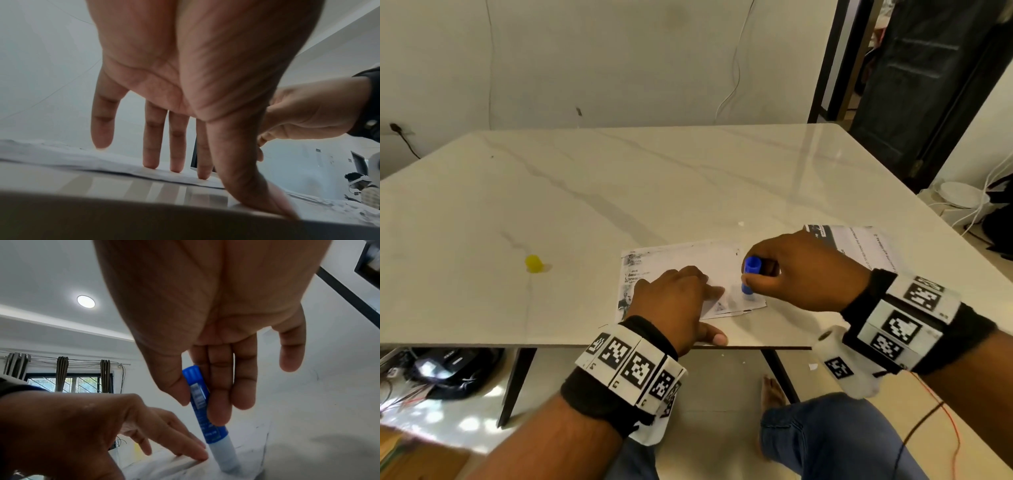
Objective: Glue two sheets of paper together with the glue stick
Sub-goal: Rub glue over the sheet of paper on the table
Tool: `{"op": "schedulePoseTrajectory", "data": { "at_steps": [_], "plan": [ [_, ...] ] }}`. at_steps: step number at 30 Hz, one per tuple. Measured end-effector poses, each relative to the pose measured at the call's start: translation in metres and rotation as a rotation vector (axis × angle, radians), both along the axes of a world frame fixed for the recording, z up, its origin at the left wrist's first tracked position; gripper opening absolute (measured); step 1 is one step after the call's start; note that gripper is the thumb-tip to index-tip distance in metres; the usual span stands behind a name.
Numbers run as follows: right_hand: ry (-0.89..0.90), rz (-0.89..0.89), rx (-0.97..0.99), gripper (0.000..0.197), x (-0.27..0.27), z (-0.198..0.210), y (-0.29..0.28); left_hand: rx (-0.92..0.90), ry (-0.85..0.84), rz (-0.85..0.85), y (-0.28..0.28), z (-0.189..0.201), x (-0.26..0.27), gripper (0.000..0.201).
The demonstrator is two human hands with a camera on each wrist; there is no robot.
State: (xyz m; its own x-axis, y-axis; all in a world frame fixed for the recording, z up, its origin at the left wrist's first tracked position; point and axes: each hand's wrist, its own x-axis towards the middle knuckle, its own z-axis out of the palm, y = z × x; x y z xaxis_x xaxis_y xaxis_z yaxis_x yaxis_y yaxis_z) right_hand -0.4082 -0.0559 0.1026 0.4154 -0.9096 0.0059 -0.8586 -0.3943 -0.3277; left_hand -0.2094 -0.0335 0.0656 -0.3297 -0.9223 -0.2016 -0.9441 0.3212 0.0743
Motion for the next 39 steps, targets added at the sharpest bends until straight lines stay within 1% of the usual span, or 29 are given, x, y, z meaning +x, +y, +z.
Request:
{"op": "schedulePoseTrajectory", "data": {
  "at_steps": [3,6,7,8,10,12,16,19,20,21,22,23,24,25,28,29,32,37,39],
  "plan": [
    [-0.054,0.037,0.005,0.029,0.013,-0.002,0.005,-0.014,0.03,0.023,0.001,0.0,0.001,0.078],
    [-0.12,0.085,0.035,0.03,0.026,-0.007,0.008,-0.016,0.079,0.049,0.001,-0.001,0.002,0.063],
    [-0.132,0.086,0.039,0.03,0.027,-0.009,0.009,-0.016,0.087,0.052,0.001,-0.002,0.003,0.061],
    [-0.139,0.085,0.036,0.03,0.027,-0.009,0.009,-0.015,0.088,0.053,0.001,-0.002,0.004,0.063],
    [-0.133,0.057,0.029,0.03,0.022,-0.009,0.009,-0.016,0.077,0.043,0.0,-0.003,0.004,0.072],
    [-0.099,0.003,0.013,0.028,0.011,-0.009,0.008,-0.007,0.077,0.035,-0.001,-0.003,0.005,0.081],
    [-0.071,-0.108,0.007,0.026,-0.009,-0.01,0.005,0.011,0.086,0.025,-0.002,-0.004,0.007,0.084],
    [-0.078,-0.141,-0.001,0.025,-0.011,-0.01,0.005,0.037,0.054,-0.023,-0.003,0.002,0.012,0.089],
    [-0.078,-0.14,-0.002,0.025,-0.011,-0.01,0.005,0.053,0.083,-0.038,-0.005,0.006,0.016,0.089],
    [-0.074,-0.137,0.003,0.025,-0.01,-0.009,0.004,0.06,0.143,-0.049,-0.008,0.012,0.022,0.084],
    [-0.071,-0.136,0.008,0.024,-0.01,-0.008,0.004,0.05,0.212,-0.067,-0.013,0.018,0.03,0.073],
    [-0.07,-0.138,0.015,0.023,-0.01,-0.007,0.003,0.026,0.245,-0.095,-0.02,0.023,0.038,0.06],
    [-0.075,-0.136,0.021,0.022,-0.01,-0.005,0.003,-0.003,0.224,-0.131,-0.027,0.028,0.045,0.049],
    [-0.093,-0.137,0.032,0.021,-0.01,-0.004,0.003,-0.016,0.163,-0.163,-0.034,0.031,0.051,0.045],
    [-0.204,-0.162,0.038,0.015,-0.012,0.003,0.002,0.029,-0.062,-0.256,-0.044,0.032,0.058,0.06],
    [-0.245,-0.171,0.032,0.013,-0.014,0.005,0.002,0.056,-0.108,-0.271,-0.044,0.031,0.058,0.063],
    [-0.303,-0.2,-0.017,0.012,-0.024,0.007,0.001,0.106,-0.129,-0.246,-0.038,0.024,0.054,0.06],
    [-0.391,-0.292,-0.119,0.014,-0.04,0.007,0.0,0.026,-0.175,-0.155,-0.027,0.014,0.035,0.059],
    [-0.411,-0.302,-0.107,0.014,-0.041,0.007,0.0,0.013,-0.178,-0.111,-0.023,0.015,0.023,0.054]
  ]
}}
